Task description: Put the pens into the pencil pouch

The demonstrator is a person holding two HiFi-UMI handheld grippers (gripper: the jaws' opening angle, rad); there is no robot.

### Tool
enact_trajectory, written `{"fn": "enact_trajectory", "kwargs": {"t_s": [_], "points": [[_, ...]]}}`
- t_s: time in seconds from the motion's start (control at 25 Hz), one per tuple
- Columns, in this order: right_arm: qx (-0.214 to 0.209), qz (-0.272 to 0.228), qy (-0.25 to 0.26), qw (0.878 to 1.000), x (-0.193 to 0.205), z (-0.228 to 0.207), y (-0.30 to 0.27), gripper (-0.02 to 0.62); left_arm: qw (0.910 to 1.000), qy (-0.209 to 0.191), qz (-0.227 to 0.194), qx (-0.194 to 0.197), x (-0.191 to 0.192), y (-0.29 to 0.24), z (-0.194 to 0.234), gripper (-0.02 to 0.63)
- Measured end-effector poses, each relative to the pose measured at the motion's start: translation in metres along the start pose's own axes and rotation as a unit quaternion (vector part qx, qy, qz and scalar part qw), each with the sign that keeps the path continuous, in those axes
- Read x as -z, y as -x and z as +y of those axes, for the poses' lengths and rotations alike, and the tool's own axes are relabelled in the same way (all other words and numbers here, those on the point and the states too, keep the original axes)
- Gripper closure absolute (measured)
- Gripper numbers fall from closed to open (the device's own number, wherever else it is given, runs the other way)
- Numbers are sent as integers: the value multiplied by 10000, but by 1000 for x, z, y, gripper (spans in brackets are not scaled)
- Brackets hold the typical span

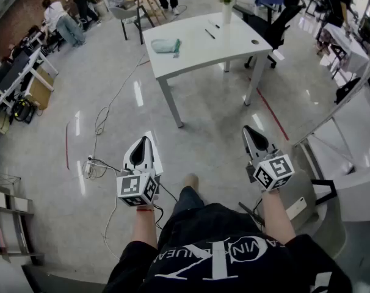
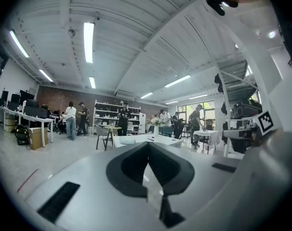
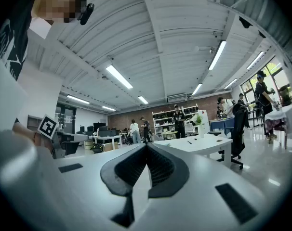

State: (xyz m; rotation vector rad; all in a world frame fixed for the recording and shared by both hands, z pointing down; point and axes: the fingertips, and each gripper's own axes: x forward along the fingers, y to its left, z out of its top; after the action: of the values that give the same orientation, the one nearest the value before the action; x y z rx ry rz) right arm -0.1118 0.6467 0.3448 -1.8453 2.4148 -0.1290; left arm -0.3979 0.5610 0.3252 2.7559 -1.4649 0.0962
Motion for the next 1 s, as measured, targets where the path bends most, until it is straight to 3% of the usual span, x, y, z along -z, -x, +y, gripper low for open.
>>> {"fn": "enact_trajectory", "kwargs": {"t_s": [0.48, 0.64, 0.76, 1.0], "points": [[240, 61, -13, 9997, 7, -15, 2, 585, 9998, 147, -78, -61, -1, -9, 3, 606], [346, 132, -95, 9993, 11, -28, 2, 534, 9997, 236, -92, -63, 0, -15, 0, 598], [355, 221, -234, 9988, 20, -40, -6, 496, 9997, 226, 8, -87, 8, -30, 4, 534], [446, 321, -430, 9976, 32, -72, -43, 456, 9991, 382, 127, -143, 21, -82, 25, 526]]}}
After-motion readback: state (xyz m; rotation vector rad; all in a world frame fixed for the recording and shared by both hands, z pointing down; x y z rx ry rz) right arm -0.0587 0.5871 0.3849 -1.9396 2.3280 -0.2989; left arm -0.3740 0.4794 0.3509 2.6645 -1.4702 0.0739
